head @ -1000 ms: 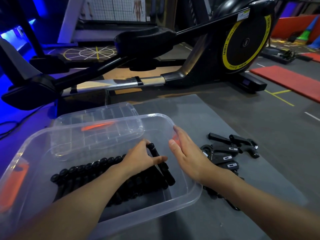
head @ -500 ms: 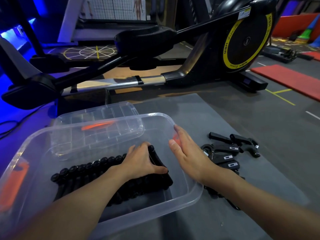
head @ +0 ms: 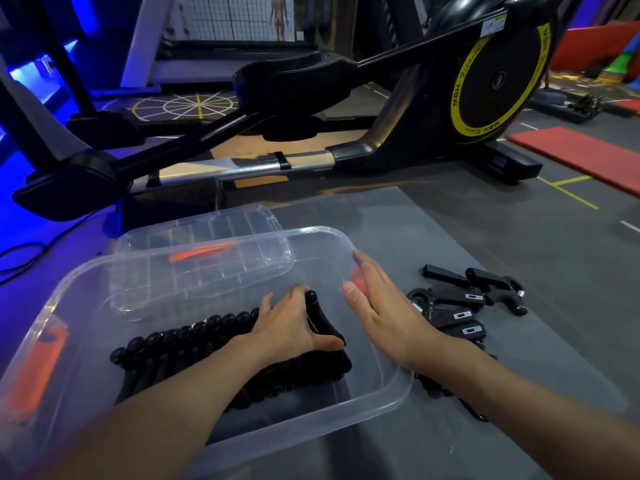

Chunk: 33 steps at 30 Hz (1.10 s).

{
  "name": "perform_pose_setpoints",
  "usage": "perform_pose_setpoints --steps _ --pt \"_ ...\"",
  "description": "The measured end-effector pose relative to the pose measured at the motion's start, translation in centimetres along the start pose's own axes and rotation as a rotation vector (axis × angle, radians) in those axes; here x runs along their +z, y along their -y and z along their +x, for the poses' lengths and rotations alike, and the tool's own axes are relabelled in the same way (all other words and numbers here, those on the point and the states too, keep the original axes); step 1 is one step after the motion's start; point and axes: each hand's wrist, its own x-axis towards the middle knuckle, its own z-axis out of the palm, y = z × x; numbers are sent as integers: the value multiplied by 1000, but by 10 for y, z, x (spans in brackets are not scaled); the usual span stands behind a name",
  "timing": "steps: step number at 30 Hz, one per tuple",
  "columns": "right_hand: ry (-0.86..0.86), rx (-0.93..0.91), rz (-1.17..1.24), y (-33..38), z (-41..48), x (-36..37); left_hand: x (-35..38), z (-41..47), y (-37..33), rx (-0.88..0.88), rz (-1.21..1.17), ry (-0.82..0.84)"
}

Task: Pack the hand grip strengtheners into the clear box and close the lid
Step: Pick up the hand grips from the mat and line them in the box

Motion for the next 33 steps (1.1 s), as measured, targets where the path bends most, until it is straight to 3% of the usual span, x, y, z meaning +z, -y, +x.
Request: perform_pose_setpoints --steps 11,16,22,33 --pt "3 10 -11 -2 0 1 5 8 -4 12 42 46" --pt "-12 1 -18 -3 2 2 7 10 15 29 255 74" --pt "-13 -1 13 -3 2 2 10 10 16 -18 324 61" --pt "-5 -22 -80 -2 4 3 -11 6 29 18 86 55"
